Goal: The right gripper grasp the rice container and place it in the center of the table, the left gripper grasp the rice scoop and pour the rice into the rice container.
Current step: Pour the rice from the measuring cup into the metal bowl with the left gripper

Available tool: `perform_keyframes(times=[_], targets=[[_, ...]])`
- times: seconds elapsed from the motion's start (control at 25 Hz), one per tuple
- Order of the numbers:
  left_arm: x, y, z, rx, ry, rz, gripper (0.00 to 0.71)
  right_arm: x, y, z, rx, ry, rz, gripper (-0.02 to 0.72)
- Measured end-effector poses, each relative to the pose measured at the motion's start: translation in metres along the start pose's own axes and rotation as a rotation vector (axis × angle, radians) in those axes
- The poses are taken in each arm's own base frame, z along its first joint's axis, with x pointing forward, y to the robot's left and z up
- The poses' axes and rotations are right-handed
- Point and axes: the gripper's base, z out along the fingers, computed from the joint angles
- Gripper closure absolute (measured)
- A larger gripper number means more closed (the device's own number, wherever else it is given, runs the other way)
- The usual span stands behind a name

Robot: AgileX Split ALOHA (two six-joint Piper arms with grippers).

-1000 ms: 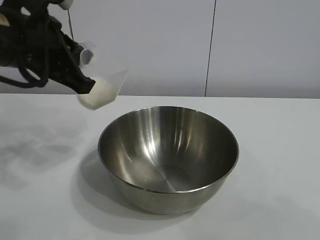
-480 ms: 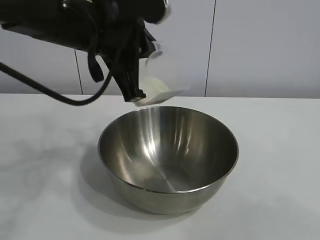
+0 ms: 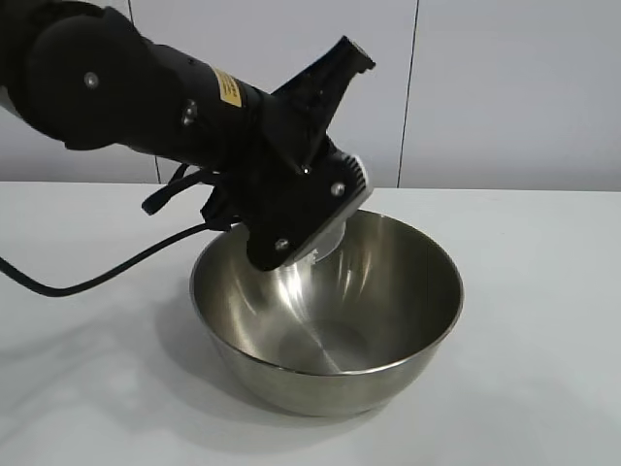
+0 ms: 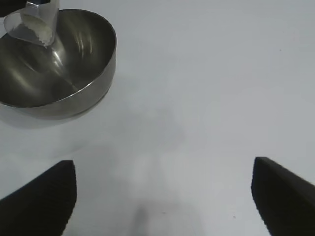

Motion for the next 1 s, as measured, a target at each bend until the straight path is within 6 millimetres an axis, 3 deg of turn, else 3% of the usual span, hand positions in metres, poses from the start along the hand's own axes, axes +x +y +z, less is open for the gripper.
perform_keyframes(times=[0.4, 1.0], targets=[[-0.001, 0.015, -0.001, -0.161, 0.009, 0.232, 0.704, 0.0, 0.0, 0.0, 0.0, 0.0, 0.0, 0.042], [0.002, 0.026, -0.004, -0.281, 0.059, 0.252, 0.704, 0.0, 0.0, 0.0, 0.0, 0.0, 0.0, 0.042]])
